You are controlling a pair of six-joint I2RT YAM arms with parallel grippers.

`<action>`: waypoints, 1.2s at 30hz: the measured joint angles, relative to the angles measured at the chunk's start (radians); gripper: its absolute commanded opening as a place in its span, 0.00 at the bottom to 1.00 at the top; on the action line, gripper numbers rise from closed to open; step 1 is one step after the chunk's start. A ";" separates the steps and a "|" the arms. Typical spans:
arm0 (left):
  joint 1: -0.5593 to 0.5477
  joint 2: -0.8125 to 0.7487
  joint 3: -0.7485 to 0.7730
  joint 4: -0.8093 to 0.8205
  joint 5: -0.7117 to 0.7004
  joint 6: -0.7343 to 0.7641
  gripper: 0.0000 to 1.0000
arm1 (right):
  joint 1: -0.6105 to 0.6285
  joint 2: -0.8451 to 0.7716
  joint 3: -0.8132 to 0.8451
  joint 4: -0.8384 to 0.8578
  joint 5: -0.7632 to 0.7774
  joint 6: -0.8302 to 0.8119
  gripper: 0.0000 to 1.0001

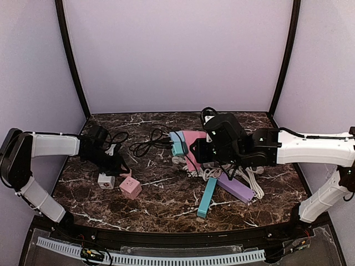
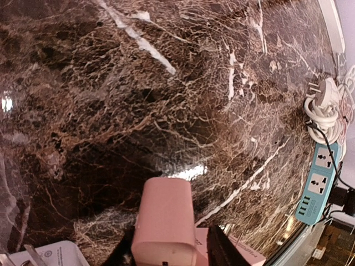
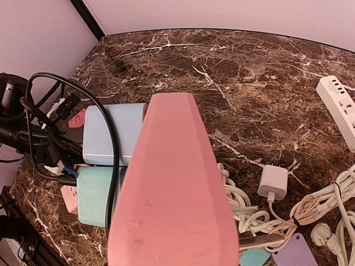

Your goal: Pull the plug off the socket

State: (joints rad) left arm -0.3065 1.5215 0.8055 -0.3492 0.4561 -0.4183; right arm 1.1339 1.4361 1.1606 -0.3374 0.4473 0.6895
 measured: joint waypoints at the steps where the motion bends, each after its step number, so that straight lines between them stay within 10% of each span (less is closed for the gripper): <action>1: 0.000 0.000 0.001 -0.002 -0.004 0.006 0.50 | 0.000 0.002 0.000 0.000 -0.002 0.000 0.00; 15: 0.001 -0.035 0.006 -0.026 -0.065 0.025 0.77 | 0.000 0.010 0.000 0.000 -0.008 0.001 0.00; 36: -0.018 -0.463 -0.043 0.092 -0.062 -0.149 0.73 | 0.000 0.010 0.002 0.000 0.002 0.024 0.00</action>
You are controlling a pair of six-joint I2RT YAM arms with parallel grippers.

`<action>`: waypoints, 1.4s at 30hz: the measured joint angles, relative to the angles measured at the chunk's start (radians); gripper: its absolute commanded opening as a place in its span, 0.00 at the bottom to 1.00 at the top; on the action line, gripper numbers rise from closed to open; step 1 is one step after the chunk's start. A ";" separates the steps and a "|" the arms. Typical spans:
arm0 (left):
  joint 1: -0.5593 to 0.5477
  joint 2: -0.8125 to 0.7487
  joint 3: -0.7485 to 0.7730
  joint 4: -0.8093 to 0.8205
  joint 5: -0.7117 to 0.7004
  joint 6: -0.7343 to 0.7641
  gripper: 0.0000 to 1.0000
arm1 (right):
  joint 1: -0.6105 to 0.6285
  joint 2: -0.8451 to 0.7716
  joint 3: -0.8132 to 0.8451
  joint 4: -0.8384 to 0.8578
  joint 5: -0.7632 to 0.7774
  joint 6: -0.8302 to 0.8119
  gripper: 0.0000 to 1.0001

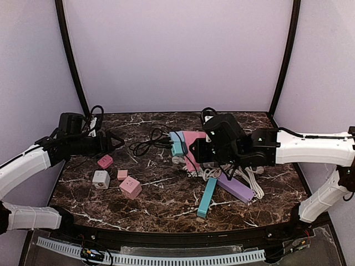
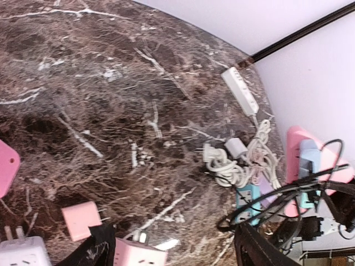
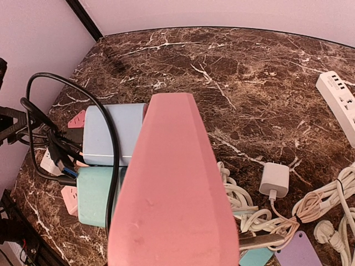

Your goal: Pull the plug off the socket

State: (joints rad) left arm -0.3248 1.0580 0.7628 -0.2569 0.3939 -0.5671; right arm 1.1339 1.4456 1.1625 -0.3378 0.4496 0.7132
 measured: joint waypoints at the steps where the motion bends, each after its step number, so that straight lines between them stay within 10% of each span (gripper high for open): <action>1: -0.012 -0.022 -0.006 0.018 0.011 -0.019 0.73 | 0.000 0.000 0.003 0.000 0.000 0.002 0.00; 19: -0.422 -0.024 -0.039 0.354 0.000 -0.293 0.60 | 0.000 0.032 0.051 0.002 -0.003 0.052 0.00; 42: -0.484 0.223 0.048 0.544 -0.040 -0.362 0.75 | 0.020 0.052 0.107 0.001 -0.003 0.059 0.00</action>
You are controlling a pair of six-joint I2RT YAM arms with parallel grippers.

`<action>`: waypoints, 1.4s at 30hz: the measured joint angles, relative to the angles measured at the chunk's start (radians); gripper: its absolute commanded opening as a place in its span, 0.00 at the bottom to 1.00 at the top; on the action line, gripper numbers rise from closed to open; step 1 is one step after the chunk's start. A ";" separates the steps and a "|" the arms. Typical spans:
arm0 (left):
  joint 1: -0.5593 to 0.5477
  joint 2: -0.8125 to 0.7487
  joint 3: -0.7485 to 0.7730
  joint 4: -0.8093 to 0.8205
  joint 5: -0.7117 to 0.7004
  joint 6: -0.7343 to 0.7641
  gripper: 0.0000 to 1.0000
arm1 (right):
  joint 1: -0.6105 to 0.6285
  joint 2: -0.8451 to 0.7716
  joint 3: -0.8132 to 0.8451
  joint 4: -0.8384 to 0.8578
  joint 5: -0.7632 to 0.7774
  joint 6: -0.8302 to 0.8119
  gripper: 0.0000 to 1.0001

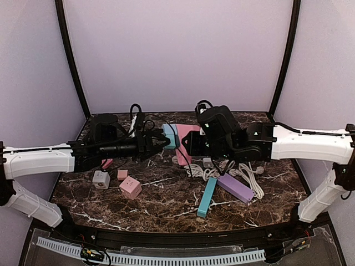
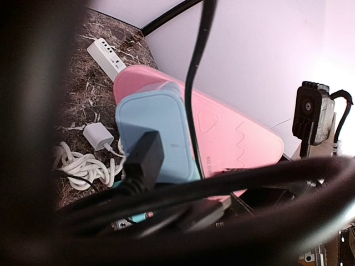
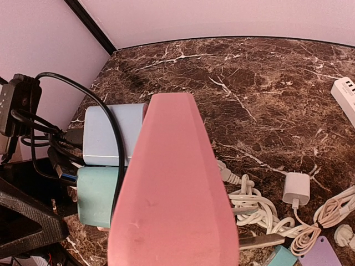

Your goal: Pull the plug off the socket

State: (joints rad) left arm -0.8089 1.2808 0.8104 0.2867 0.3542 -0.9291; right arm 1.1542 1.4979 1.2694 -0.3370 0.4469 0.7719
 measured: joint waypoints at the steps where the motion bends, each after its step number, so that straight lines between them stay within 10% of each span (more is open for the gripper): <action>1: 0.000 0.003 0.001 0.000 -0.006 0.000 0.74 | 0.001 0.002 0.003 0.000 0.000 0.000 0.00; 42: -0.001 0.099 0.042 0.028 -0.033 -0.078 0.21 | 0.044 0.071 0.068 -0.062 0.122 -0.074 0.00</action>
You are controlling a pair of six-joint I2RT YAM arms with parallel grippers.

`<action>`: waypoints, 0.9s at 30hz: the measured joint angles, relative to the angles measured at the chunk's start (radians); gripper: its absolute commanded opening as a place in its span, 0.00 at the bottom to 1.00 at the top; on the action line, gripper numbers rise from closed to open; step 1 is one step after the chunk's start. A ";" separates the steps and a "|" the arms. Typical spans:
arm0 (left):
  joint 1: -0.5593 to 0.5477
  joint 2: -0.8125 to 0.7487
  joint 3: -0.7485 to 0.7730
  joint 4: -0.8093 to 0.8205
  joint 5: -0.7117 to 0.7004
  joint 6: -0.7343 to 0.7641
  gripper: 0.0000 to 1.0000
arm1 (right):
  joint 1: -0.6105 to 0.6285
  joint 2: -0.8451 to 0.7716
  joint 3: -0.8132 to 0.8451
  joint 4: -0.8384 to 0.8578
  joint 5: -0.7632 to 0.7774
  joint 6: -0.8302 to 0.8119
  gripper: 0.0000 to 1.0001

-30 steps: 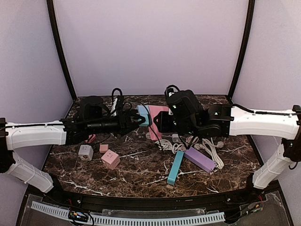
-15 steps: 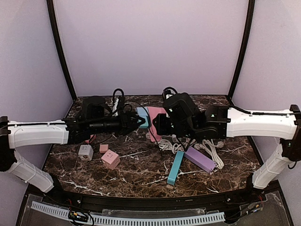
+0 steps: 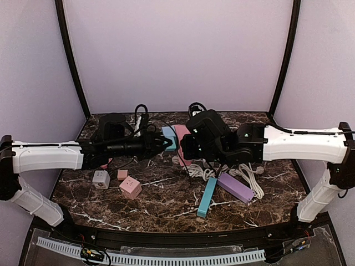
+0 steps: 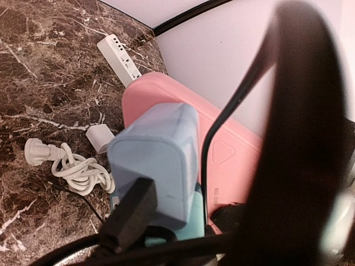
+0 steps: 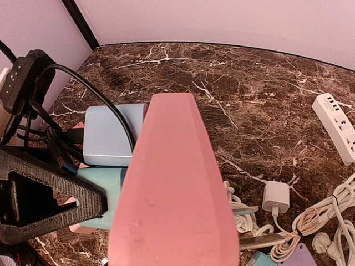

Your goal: Pull the plug off the socket

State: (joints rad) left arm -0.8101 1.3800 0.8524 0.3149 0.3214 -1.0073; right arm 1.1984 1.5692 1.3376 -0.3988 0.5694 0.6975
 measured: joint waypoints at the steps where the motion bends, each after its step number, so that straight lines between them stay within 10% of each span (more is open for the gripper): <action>1: 0.000 0.001 0.000 0.003 0.001 -0.001 0.17 | 0.000 0.002 0.003 -0.003 0.003 -0.002 0.00; 27: 0.000 -0.002 -0.014 0.012 0.047 0.037 0.01 | -0.050 -0.073 -0.108 0.076 -0.133 0.092 0.00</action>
State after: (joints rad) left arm -0.8101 1.3781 0.8383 0.3271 0.3687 -0.9707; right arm 1.1488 1.4963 1.2297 -0.3225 0.4362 0.7895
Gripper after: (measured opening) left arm 0.227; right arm 0.279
